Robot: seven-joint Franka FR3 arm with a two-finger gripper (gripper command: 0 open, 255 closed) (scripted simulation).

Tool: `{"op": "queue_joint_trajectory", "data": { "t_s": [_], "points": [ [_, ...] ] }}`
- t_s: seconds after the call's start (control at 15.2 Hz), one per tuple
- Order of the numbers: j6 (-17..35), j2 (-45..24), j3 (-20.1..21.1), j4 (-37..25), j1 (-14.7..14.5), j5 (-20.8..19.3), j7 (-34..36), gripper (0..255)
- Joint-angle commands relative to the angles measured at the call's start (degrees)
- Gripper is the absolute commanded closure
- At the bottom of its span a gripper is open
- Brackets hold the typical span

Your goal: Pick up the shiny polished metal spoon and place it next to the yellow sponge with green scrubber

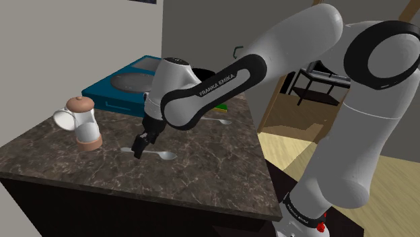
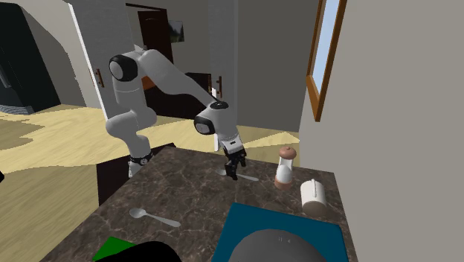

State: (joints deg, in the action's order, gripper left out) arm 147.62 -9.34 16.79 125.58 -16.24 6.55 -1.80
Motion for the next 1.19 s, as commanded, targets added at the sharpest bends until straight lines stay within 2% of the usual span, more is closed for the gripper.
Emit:
{"op": "queue_joint_trajectory", "data": {
  "t_s": [0.0, 0.4, 0.46, 1.12],
  "points": [
    [0.6, -0.57, -0.03, 0.01, -0.09, -0.2, 0.13, 0],
    [0.59, -0.57, -0.03, 0.0, -0.09, -0.2, 0.13, 0],
    [0.59, -0.57, -0.03, 0.0, -0.09, -0.2, 0.13, 255],
    [-0.12, -0.05, 0.01, -0.2, -0.04, -0.07, 0.1, 255]
  ]
}}
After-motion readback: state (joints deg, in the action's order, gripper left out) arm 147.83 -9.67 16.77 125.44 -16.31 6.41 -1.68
